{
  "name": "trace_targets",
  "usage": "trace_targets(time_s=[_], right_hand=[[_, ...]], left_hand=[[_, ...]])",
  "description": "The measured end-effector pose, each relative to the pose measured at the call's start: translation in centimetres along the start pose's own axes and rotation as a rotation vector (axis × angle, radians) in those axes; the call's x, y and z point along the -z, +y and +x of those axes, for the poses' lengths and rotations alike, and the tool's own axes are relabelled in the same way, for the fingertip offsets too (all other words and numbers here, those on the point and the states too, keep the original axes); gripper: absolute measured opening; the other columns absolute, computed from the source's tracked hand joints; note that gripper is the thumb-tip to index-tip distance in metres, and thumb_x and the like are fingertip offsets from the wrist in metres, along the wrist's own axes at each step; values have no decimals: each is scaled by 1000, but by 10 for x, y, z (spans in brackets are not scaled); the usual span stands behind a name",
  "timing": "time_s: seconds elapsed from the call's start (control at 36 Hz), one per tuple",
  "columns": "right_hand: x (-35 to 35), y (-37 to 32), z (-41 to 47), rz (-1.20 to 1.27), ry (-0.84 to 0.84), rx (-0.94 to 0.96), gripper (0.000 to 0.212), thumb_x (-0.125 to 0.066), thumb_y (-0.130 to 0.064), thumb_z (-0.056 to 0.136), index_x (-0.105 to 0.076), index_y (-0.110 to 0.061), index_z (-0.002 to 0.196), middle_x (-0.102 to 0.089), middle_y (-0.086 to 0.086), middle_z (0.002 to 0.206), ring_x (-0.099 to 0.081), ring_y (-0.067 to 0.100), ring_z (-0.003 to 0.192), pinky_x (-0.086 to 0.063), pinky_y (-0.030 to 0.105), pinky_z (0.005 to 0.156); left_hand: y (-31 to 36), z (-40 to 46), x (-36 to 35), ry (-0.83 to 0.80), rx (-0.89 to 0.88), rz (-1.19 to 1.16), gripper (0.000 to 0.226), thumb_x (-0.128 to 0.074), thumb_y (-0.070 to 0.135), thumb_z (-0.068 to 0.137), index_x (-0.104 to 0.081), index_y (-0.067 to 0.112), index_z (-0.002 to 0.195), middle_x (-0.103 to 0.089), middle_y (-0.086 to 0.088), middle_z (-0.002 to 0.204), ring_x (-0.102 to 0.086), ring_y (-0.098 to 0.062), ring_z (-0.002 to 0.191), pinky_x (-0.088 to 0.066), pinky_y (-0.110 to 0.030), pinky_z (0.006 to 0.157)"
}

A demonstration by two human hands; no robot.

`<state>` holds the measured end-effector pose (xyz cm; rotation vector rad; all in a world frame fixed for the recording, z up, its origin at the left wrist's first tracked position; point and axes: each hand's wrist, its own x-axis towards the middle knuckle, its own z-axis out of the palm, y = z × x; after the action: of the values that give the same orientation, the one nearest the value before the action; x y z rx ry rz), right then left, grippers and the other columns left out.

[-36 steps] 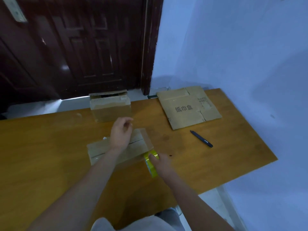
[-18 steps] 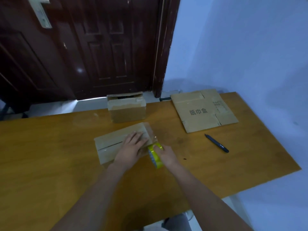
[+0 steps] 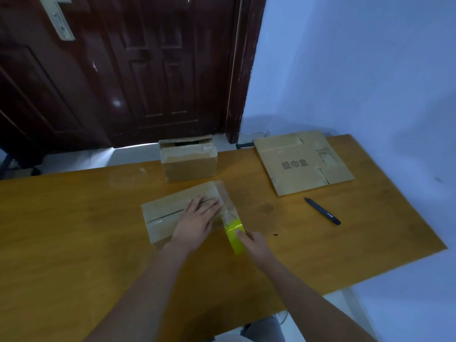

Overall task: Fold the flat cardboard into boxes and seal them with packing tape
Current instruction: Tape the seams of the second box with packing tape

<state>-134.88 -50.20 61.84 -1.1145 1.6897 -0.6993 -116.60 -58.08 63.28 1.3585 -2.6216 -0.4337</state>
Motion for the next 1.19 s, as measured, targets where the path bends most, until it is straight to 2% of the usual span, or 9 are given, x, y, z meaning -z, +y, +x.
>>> trace_targets(time_s=[0.11,0.25,0.39,0.47,0.58,0.75,0.89,0.97,1.19], right_hand=[[0,15,-8,-29,140,122,62,-42,-55,74,-50,7,70,-37,7,61,-36,15,59,-27,32,56],[2,6,-13,3,170,204,41,-48,-51,82,-45,-15,61,-37,-2,55,-37,12,52,-28,33,51],[-3,-4,-7,105,130,72,38,-55,-21,94,-48,-24,57,-42,-14,46,-37,0,47,-32,21,50],[-7,-6,0,53,135,7,36,-55,-31,88,-44,-24,54,-37,-14,44,-33,0,47,-29,20,50],[-13,14,1,-67,116,-77,53,-46,-54,79,-55,-4,64,-41,3,59,-39,13,59,-33,32,58],[-23,12,7,-310,58,-200,47,-38,-42,99,-63,-3,107,-64,20,108,-57,37,106,-41,34,82],[-28,14,3,-347,84,-205,50,-32,-44,100,-61,-4,108,-64,21,110,-57,38,107,-43,35,83],[-27,13,-1,-365,98,-201,53,-27,-43,101,-63,-4,109,-64,20,110,-59,35,105,-44,36,81],[-12,12,-17,-104,35,-226,51,-25,-37,103,-58,0,115,-60,21,116,-55,31,107,-40,32,85]], left_hand=[[1,0,0,-25,19,31,53,-38,22,99,-21,29,149,-18,12,156,-3,-21,146,0,-39,120],[2,0,1,-32,21,35,52,-38,22,99,-22,29,149,-19,12,156,-4,-21,146,-1,-39,120],[3,-1,4,-40,26,30,52,-39,21,99,-24,29,148,-21,12,155,-6,-21,146,-1,-38,119],[5,0,4,-45,29,33,53,-39,21,99,-24,29,148,-21,12,155,-7,-22,146,1,-37,117],[7,1,6,-61,28,45,54,-41,19,98,-25,28,148,-22,11,155,-8,-24,145,-2,-39,118],[12,-2,10,-55,15,54,53,-43,13,96,-32,30,145,-25,7,154,-10,-28,145,-2,-41,117],[33,3,14,-109,98,180,55,-38,42,95,-25,27,147,-16,3,157,0,-30,146,7,-43,116],[51,4,7,-185,95,285,86,-38,65,88,-15,9,149,-4,-12,158,7,-33,145,14,-41,115],[63,8,-8,-208,174,413,115,-38,79,77,2,-2,147,11,-21,156,12,-34,144,12,-43,114]])
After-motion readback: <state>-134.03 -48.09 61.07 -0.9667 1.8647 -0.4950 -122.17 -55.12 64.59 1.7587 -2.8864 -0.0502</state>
